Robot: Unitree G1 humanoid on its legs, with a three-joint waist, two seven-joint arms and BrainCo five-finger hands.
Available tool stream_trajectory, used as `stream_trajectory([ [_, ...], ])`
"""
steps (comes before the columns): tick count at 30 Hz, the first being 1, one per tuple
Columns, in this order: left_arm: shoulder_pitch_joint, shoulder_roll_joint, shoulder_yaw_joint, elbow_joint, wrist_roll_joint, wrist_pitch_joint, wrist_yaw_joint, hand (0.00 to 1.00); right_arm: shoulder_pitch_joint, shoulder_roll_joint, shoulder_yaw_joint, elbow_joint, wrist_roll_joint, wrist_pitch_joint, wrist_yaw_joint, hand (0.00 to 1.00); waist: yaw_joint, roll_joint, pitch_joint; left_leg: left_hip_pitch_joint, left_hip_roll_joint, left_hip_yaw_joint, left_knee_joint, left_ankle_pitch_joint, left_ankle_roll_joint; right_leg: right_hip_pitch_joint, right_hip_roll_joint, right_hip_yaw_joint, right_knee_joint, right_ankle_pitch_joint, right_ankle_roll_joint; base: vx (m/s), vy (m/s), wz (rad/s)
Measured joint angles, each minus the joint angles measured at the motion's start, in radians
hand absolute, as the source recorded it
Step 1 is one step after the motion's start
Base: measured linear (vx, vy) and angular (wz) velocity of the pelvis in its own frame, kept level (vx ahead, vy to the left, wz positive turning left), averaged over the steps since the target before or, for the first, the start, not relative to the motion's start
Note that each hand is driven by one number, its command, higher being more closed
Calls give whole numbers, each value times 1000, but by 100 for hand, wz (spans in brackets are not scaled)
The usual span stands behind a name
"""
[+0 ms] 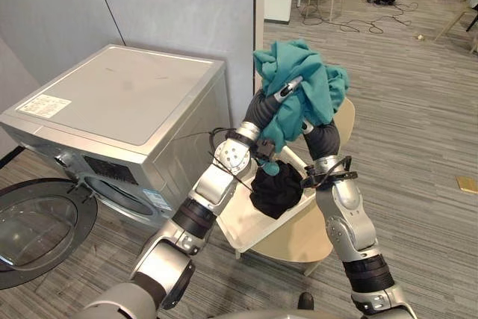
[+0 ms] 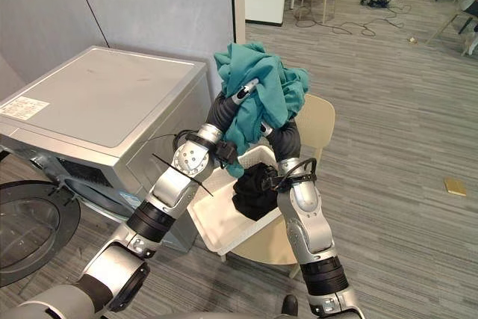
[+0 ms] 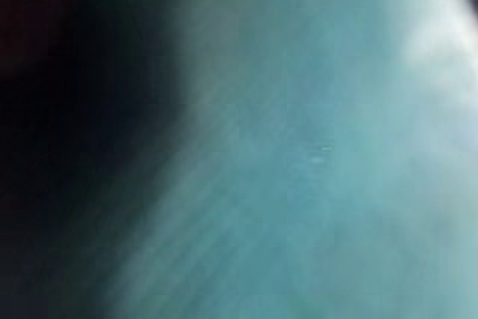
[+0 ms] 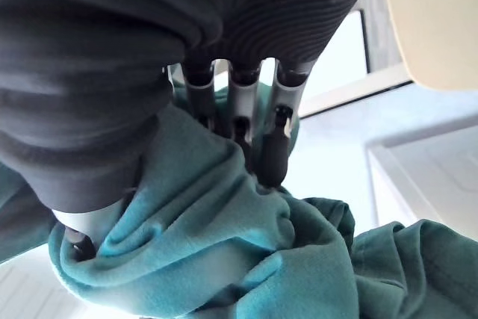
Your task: Pick up the laundry basket with both hands and put the clothes into the washing machine.
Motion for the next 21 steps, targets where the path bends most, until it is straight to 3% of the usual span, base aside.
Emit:
stream_trajectory([
  [5,29,-5,72,-54,0,3,-3,100,54,16,-117,-115,-2,2,39,0,0,5,-3,6,1,9,-4,0,0,-6,3,19,0,0,1,-1,0,-8],
  [10,195,37,332,-90,1,17,20,100,91,28,-459,-211,-7,-82,-21,0,-10,16,-8,16,2,21,-9,-1,0,-8,7,31,0,0,1,-14,3,-10],
  [11,266,77,437,-137,0,22,35,100,136,26,-543,-202,-26,-88,-51,0,-13,19,-8,16,3,33,-13,-1,0,-17,9,39,-3,0,1,-25,2,-15],
  [15,354,98,619,-268,6,19,66,100,223,27,-653,-159,-56,-83,-80,0,-10,25,-7,20,3,44,-24,-1,-1,-26,10,51,-4,0,1,-11,1,-10],
  [19,407,109,770,-398,141,-28,118,100,271,30,-752,-62,-90,-72,-99,0,-1,38,-7,22,3,46,-27,-1,-1,-27,11,52,-4,0,0,0,0,0],
  [21,457,109,824,-441,151,-47,131,100,286,40,-769,-33,-100,-66,-100,0,-2,47,-10,25,3,47,-32,-1,-1,-28,11,53,-4,-1,1,0,0,0],
])
